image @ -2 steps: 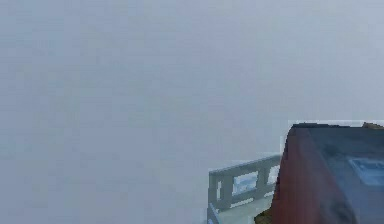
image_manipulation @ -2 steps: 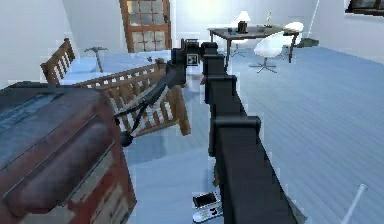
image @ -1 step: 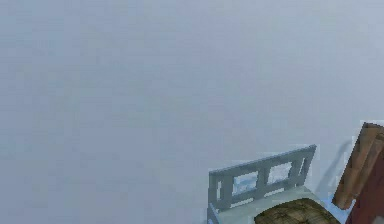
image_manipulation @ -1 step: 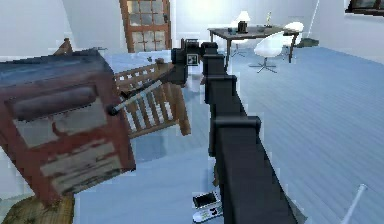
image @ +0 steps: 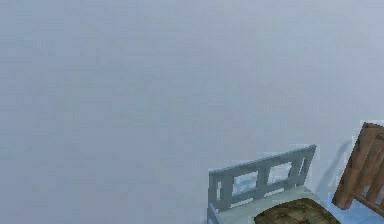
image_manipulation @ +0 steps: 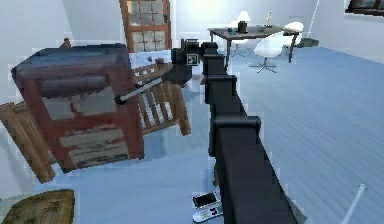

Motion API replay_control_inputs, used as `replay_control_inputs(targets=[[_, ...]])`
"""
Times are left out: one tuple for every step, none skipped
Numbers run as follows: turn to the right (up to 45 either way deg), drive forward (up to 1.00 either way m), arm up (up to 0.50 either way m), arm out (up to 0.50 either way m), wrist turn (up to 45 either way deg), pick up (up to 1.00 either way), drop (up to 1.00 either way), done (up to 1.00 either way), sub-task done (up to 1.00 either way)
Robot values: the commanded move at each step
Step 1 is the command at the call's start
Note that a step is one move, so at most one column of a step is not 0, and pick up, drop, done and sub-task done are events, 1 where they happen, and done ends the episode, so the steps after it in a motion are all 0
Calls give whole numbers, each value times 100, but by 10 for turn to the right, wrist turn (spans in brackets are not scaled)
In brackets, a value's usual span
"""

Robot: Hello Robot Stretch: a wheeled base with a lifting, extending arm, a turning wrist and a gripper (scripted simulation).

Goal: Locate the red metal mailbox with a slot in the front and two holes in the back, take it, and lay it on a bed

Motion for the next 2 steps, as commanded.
replay_control_inputs(targets=[[0,0,-40,0,0,0,0,0,0],[0,0,-32,0,0,0,0,0,0]])
